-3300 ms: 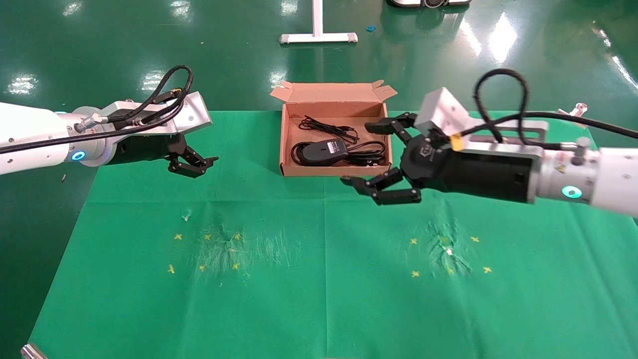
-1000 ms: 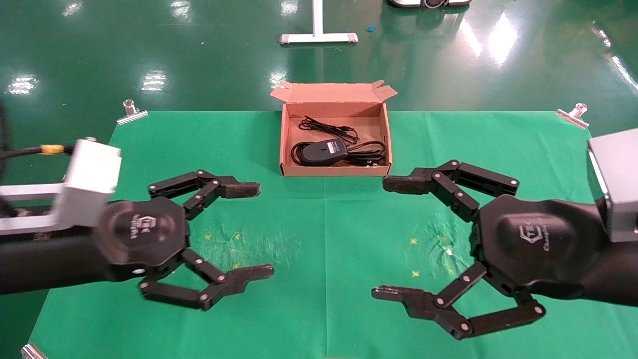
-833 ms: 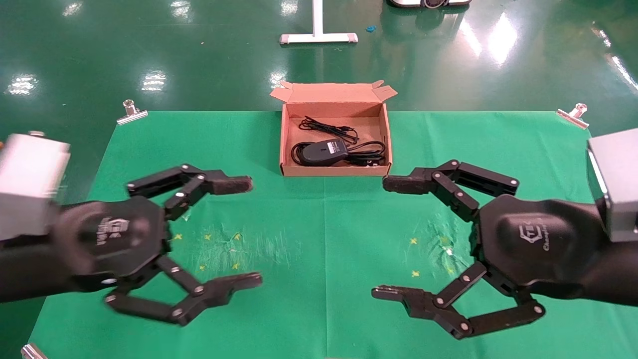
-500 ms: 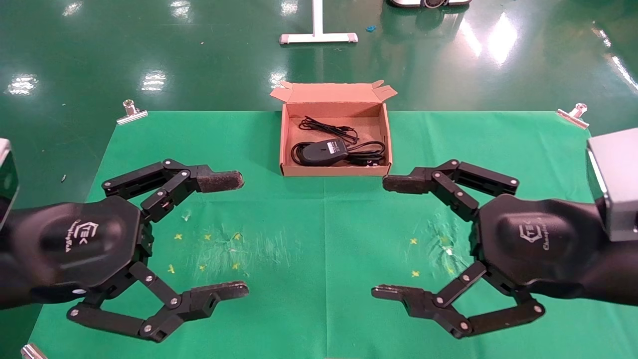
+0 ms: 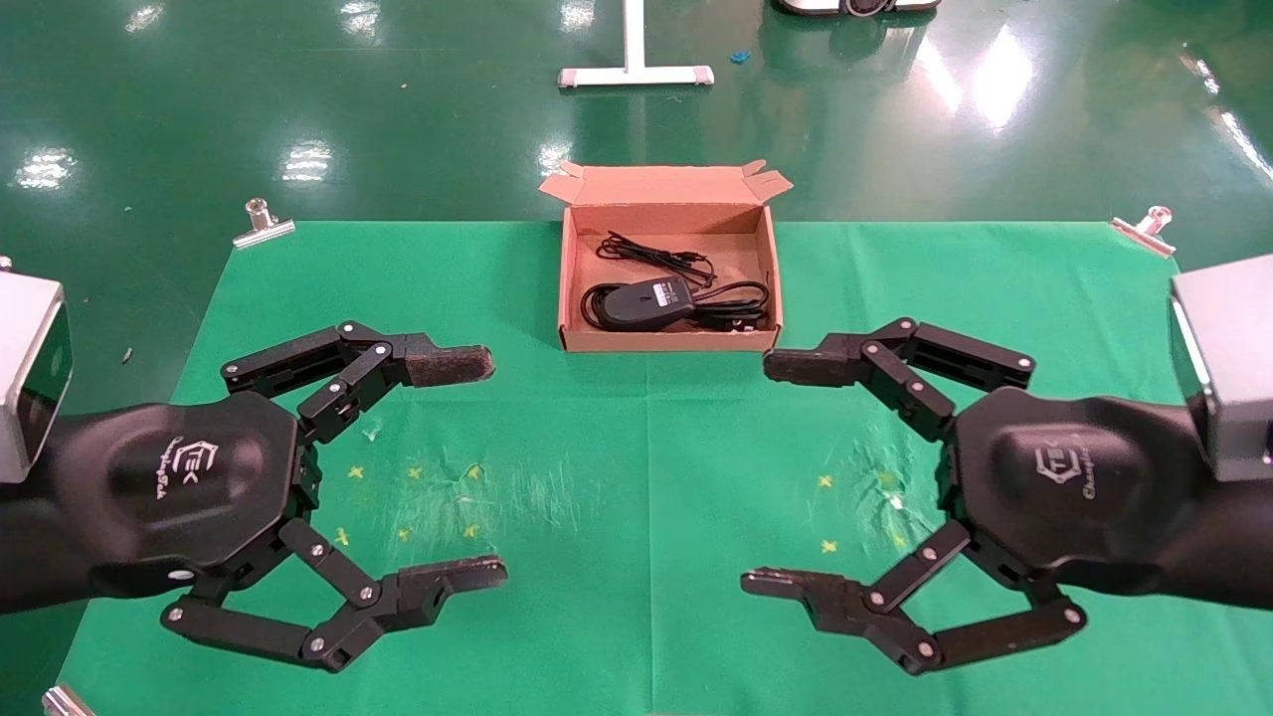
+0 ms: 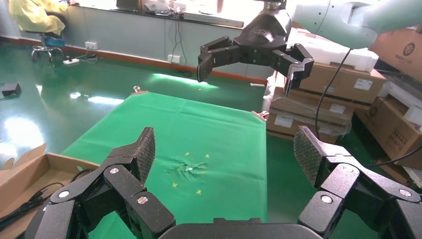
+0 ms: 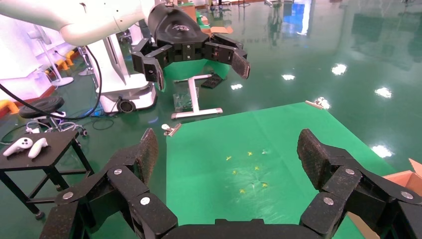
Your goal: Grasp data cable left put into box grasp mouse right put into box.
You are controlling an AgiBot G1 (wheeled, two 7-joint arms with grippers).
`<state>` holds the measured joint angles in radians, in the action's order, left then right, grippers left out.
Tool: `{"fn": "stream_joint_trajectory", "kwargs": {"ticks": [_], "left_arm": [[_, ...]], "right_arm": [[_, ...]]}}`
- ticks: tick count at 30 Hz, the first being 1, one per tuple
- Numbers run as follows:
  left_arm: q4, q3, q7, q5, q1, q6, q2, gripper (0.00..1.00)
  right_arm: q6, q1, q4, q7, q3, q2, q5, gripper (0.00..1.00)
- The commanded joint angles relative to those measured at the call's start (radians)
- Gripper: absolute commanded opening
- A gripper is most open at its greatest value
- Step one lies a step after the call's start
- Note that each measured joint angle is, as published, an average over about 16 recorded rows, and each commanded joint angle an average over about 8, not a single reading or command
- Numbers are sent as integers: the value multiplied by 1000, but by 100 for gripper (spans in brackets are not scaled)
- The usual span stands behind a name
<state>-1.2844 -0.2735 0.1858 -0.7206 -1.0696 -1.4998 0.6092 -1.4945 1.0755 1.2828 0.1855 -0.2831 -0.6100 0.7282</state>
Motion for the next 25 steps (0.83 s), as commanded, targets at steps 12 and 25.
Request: {"fn": "stream_joint_trajectory", "kwargs": {"ticks": [12,25], "left_arm": [[1,-5,2,-9,-4,4,1,100],[1,-7,2,-11,-5,5,2,100]], "right_arm": [[0,0,0,0,0,0,0,100],[0,0,0,0,0,0,0,100]]}}
